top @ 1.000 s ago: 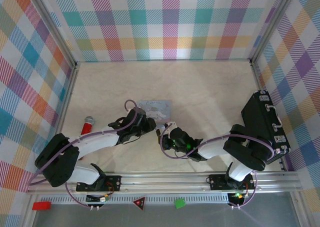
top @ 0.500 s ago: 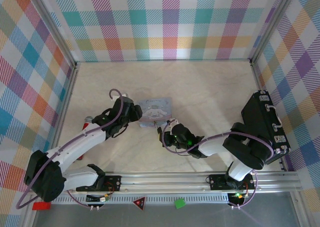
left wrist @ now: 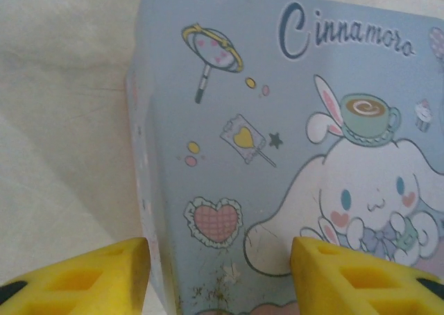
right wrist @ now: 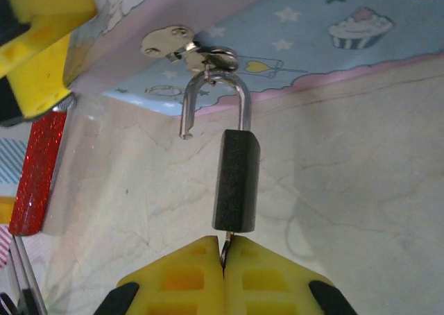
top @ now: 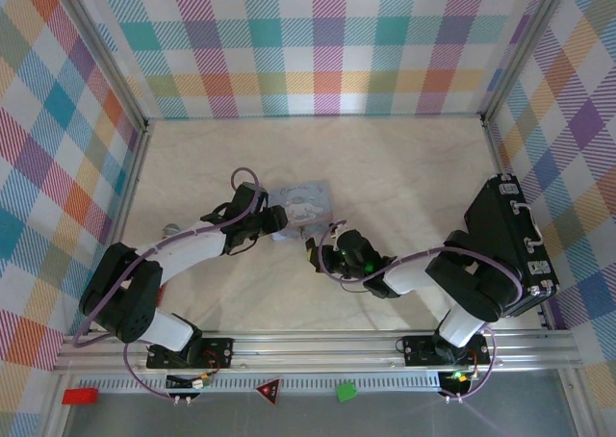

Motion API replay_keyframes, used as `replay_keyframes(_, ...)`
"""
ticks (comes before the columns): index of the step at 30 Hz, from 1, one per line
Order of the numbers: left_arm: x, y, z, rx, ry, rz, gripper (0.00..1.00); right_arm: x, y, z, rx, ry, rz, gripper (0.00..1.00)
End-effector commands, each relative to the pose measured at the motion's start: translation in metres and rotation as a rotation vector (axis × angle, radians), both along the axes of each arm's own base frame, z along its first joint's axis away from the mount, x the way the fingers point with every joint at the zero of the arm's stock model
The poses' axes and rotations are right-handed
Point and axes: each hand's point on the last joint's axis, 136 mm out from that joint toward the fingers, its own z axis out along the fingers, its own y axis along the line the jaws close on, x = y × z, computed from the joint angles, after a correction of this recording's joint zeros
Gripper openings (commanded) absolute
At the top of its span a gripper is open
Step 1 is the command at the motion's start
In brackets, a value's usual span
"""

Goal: Unlock a padlock with a key

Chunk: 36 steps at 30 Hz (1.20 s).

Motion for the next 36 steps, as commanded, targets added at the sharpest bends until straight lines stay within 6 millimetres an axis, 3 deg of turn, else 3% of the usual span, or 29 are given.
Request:
replay_keyframes(1, -0.011, -0.004, -0.017, -0.006, 0.049, -0.005, 0.54, 0.005, -0.009, -0.011, 0.031, 0.075, -0.039, 0.00)
replay_keyframes(11, -0.036, -0.003, -0.050, 0.000, 0.109, 0.089, 0.51, 0.016, -0.031, -0.024, 0.046, 0.124, -0.096, 0.15)
replay_keyframes(24, -0.041, -0.005, -0.050, -0.004, 0.097, 0.099, 0.51, 0.014, -0.057, -0.004, -0.192, -0.082, 0.019, 0.46)
replay_keyframes(28, -0.041, -0.008, -0.049, -0.017, 0.093, 0.097, 0.51, 0.015, -0.044, 0.004, -0.219, -0.125, 0.120, 0.50)
replay_keyframes(36, -0.044, -0.012, -0.048, -0.028, 0.093, 0.087, 0.51, 0.027, -0.016, -0.004, -0.257, -0.147, 0.247, 0.50)
